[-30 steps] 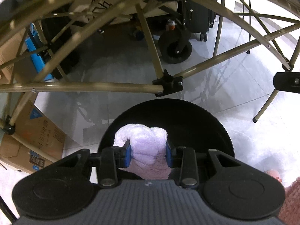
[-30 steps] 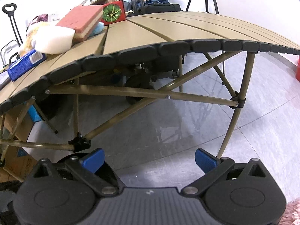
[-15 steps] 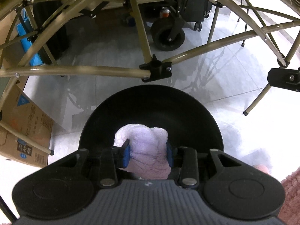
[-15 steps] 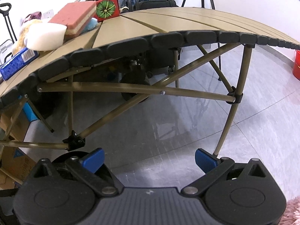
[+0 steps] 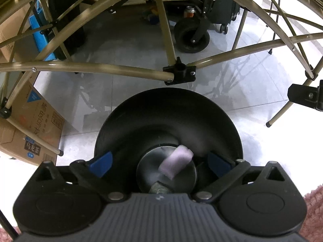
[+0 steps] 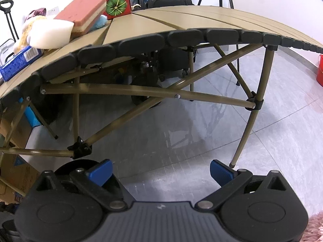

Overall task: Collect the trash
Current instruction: 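Raise both tools from the bin back toward the table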

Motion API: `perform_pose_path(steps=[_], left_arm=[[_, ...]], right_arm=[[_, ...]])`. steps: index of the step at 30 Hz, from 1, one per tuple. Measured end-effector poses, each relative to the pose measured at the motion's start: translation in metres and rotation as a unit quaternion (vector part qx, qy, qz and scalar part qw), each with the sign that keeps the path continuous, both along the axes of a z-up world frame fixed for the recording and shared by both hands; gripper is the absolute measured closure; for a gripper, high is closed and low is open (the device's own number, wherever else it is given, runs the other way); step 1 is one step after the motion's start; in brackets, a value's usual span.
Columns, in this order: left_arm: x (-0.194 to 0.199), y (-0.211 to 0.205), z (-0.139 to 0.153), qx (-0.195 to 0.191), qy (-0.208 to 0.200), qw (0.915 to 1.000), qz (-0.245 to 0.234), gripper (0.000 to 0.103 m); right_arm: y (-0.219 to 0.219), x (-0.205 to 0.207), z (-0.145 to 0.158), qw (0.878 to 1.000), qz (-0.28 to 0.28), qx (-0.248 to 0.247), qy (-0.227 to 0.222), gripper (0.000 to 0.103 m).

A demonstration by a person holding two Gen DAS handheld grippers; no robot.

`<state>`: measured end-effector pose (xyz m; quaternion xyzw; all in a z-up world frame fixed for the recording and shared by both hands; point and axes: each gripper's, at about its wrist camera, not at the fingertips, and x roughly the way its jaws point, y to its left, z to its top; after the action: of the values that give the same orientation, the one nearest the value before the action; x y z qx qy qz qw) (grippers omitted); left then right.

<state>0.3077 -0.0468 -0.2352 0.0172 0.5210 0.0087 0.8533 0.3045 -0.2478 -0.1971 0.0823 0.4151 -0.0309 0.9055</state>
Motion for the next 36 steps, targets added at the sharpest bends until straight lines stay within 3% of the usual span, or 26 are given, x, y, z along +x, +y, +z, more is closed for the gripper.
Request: perform_pose_path(steps=[14, 27, 36], left_arm=[[-0.008, -0.001, 0.003, 0.007, 0.016, 0.9998, 0.002, 0.000], [-0.013, 0.019, 0.003, 0.029, 0.043, 0.9983, 0.027, 0.000], [-0.019, 0.024, 0.006, 0.043, 0.052, 0.9974, 0.025, 0.000]], right_arm=[[0.005, 0.000, -0.004, 1.000, 0.015, -0.008, 0.021, 0.000], [0.019, 0.001, -0.034, 0.987, 0.074, -0.044, 0.135, 0.000], [0.034, -0.009, -0.046, 0.974, 0.119, -0.076, 0.177, 0.000]])
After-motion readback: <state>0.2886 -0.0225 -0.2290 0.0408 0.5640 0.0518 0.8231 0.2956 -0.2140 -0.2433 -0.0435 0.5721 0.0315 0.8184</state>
